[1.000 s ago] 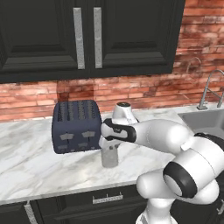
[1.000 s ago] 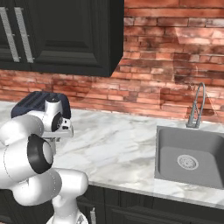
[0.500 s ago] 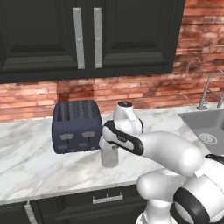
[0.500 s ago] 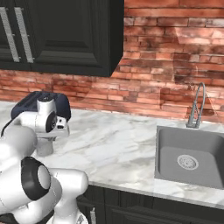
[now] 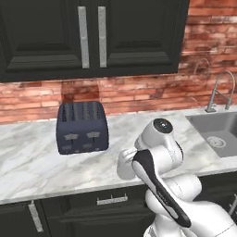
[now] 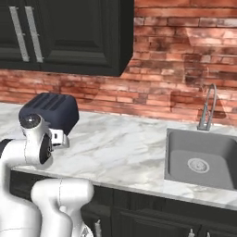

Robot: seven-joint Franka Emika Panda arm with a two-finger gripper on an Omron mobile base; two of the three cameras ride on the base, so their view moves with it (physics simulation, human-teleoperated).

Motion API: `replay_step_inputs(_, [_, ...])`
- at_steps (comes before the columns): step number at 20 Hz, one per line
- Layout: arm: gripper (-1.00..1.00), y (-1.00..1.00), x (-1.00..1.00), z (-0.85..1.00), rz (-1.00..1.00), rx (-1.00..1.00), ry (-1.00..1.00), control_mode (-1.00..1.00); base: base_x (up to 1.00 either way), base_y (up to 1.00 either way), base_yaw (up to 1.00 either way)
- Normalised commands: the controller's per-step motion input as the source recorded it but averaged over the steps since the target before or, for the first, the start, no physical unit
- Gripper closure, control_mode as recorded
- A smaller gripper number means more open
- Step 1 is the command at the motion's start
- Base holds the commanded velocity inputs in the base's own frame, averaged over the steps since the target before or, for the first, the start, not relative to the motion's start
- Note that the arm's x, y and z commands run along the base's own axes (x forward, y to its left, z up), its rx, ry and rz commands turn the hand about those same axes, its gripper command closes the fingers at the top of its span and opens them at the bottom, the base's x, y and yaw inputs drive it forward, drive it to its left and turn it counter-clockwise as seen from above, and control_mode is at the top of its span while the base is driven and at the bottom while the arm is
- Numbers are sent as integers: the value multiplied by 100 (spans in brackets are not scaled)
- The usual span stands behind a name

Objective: Move the glass cup from next to the sink to the open cabinet. Then, move the bowl with the fish to the fridge to clear the area for faucet cleaning.

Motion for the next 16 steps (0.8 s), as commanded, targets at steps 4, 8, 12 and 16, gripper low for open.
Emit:
replay_step_inputs(4, [100,0,0,0,0,0,0,100,-100,-84,0])
replay_step_inputs(8, [100,0,0,0,0,0,0,100,-98,-56,43])
replay_step_inputs(12, [100,0,0,0,0,0,0,100,-56,-1,73])
replay_step_inputs(16, [100,0,0,0,0,0,0,100,-16,1,84])
